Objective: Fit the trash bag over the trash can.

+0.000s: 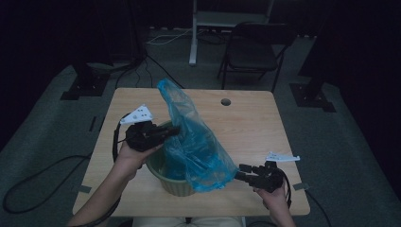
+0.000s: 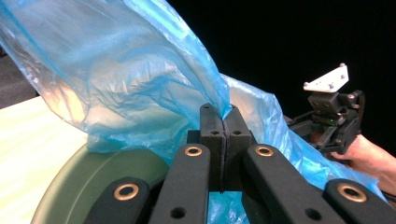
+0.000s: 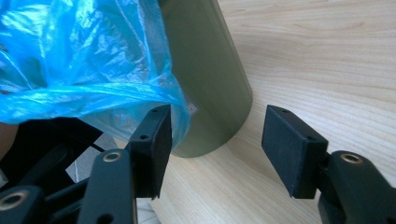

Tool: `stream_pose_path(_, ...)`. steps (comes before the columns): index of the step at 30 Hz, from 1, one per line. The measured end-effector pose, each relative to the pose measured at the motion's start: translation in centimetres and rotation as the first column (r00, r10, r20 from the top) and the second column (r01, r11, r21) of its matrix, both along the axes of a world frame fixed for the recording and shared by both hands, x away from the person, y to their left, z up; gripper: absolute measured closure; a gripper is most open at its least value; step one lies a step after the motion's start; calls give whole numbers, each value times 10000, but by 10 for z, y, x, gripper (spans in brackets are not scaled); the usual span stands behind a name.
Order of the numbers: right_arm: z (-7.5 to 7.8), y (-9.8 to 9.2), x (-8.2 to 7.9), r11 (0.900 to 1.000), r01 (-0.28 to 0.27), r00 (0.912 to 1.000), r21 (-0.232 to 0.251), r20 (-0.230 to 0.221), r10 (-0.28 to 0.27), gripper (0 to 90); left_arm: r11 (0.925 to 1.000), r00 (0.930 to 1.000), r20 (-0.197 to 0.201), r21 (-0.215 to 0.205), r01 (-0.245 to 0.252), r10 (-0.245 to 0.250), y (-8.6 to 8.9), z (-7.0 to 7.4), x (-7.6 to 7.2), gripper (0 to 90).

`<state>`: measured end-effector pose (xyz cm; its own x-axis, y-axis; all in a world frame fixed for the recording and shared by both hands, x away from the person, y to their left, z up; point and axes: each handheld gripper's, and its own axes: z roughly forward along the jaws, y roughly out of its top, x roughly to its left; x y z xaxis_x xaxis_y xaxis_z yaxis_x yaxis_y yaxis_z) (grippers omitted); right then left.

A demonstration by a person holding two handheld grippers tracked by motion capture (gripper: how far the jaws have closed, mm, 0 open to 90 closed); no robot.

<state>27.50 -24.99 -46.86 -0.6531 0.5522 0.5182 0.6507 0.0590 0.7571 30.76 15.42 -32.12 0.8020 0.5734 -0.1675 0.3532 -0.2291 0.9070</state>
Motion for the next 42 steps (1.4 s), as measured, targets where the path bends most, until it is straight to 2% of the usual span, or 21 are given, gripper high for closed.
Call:
stream_pose_path(3,-6,-1,0,9999,-88,10000,-86,-34,88,383,10000,10000,-11,12,47,-47,2,-1,0,900)
stream_pose_path(4,-8,-1,-1,9998,-135,9999,-154,-20,134,372,9996,9998,123,251,-142,139,3,-1,-1,900)
stream_pose_path(5,-11,-1,-2,9994,-328,9994,-126,-62,327,351,9997,9999,105,229,-16,13,5,-1,-1,900)
stream_pose_path(6,-12,-2,-3,9991,-415,9991,-76,-103,414,345,9999,9999,-51,-11,113,-113,6,-2,-1,900)
stream_pose_path(8,-10,-6,-4,9995,-244,9997,221,-22,244,345,9997,9997,-50,105,235,-234,6,-3,-2,900)
stream_pose_path(9,-8,-7,-4,9992,-217,9998,334,53,216,345,9995,9995,-92,11,301,-301,5,-4,-2,900)
stream_pose_path(11,1,-8,-2,9992,-47,9993,403,368,32,345,9991,9994,39,249,355,-356,2,-4,-5,900)
stream_pose_path(13,12,-6,1,9985,-38,9978,550,663,2,338,9987,9990,38,237,451,-452,-1,-3,-5,900)
stream_pose_path(16,29,0,5,9959,-272,9946,862,1022,183,319,9986,9988,127,248,471,-474,-2,-2,-6,900)
stream_pose_path(20,41,7,4,9915,-732,9917,1075,1130,610,295,9987,9989,171,255,432,-437,-1,0,-6,900)
stream_pose_path(24,42,7,-4,9849,-1001,9903,1414,1104,848,291,9989,9991,164,270,384,-389,1,-1,-7,900)
stream_pose_path(26,43,5,-9,9853,-1063,9887,1337,1194,904,290,9990,9992,141,250,358,-362,2,-2,-7,900)
stream_pose_path(31,40,-2,-19,9857,-1068,9897,1301,1091,928,290,9988,9992,202,345,344,-351,2,-1,-7,900)
stream_pose_path(33,36,-5,-23,9893,-980,9906,1077,1060,866,290,9988,9992,258,391,290,-300,3,-1,-8,900)
stream_pose_path(38,25,-19,-30,9960,-517,9956,733,822,456,291,9991,9994,255,374,212,-222,7,0,-7,900)
stream_pose_path(42,23,-29,-31,9989,-174,9972,446,740,141,292,9992,9995,235,350,196,-204,8,0,-6,900)
